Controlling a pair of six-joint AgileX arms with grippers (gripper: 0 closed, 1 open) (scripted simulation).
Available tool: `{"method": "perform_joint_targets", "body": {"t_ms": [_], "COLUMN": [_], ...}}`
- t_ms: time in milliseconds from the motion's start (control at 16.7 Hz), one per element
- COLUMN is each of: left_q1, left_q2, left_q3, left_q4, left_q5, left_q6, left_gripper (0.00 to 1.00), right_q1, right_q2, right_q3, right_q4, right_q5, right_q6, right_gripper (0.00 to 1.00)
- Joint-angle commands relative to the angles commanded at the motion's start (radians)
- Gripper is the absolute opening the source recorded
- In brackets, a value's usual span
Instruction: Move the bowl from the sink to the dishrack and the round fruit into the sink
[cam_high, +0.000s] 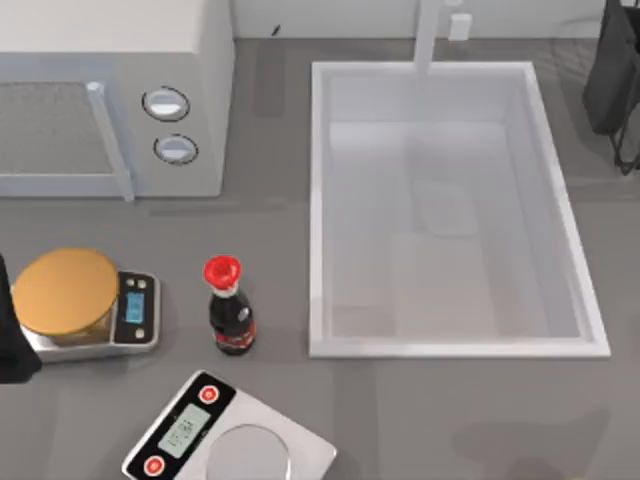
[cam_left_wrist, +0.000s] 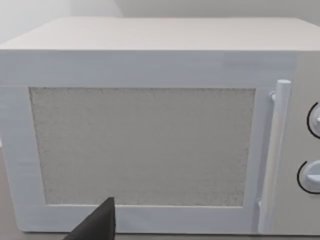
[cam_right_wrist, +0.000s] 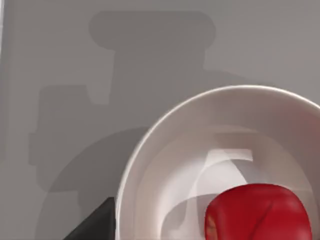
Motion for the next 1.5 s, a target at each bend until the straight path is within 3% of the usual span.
{"method": "perform_joint_targets", "body": {"t_ms": [360,660,1080,1500], "left_q1": [0.000,0.000,0.000,0.000], "left_q2": [0.000,0.000,0.000,0.000], "left_q3": [0.000,0.000,0.000,0.000], "left_q4": [0.000,0.000,0.000,0.000], "left_q5": [0.000,0.000,0.000,0.000], "left_q6": [0.000,0.000,0.000,0.000], "left_gripper": [1.00,1.00,1.00,1.00], "right_q1": [-0.109,-0.149,-0.143,-0.146], "right_q2": [0.459,0.610,0.629,0.781], "right_q3": [0.293,0.406,0.380,0.203], "right_q4": [-0.323,-0.439,-0.399,-0.046], "right_q5": [0.001,-0.004,-0.005,-0.004], "right_q6": [-0.108,-0.146,-0.146,-0.139], "right_gripper": [1.00,1.00,1.00,1.00]}}
